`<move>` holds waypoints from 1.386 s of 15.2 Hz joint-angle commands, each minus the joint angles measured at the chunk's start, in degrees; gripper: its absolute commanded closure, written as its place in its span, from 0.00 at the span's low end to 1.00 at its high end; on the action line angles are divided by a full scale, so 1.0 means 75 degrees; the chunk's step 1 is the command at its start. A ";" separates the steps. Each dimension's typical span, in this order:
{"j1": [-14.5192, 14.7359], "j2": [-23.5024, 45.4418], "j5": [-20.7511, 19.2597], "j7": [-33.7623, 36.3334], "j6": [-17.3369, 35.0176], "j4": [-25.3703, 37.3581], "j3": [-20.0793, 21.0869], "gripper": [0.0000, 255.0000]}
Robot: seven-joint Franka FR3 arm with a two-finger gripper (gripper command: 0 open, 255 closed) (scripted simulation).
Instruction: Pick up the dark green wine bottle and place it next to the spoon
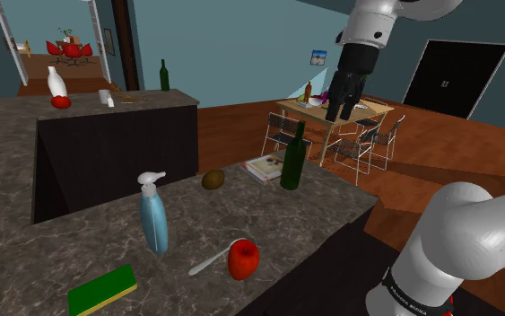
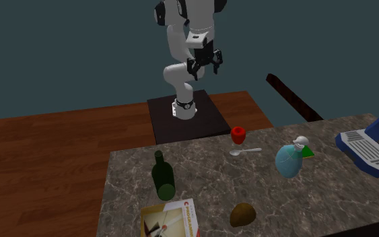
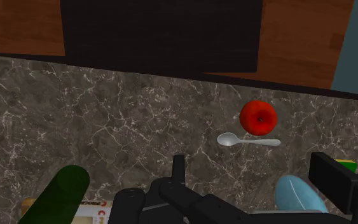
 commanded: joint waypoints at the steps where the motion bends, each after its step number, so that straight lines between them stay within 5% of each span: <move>1: 0.0000 0.0000 0.0000 0.0000 0.0000 0.0000 0.0000 0.00; 11: -0.0266 0.2169 -0.0783 -0.1157 0.1302 0.0711 -0.0897 0.00; 21: -0.0482 0.4726 -0.0972 -0.2243 0.2185 0.2316 -0.1693 0.00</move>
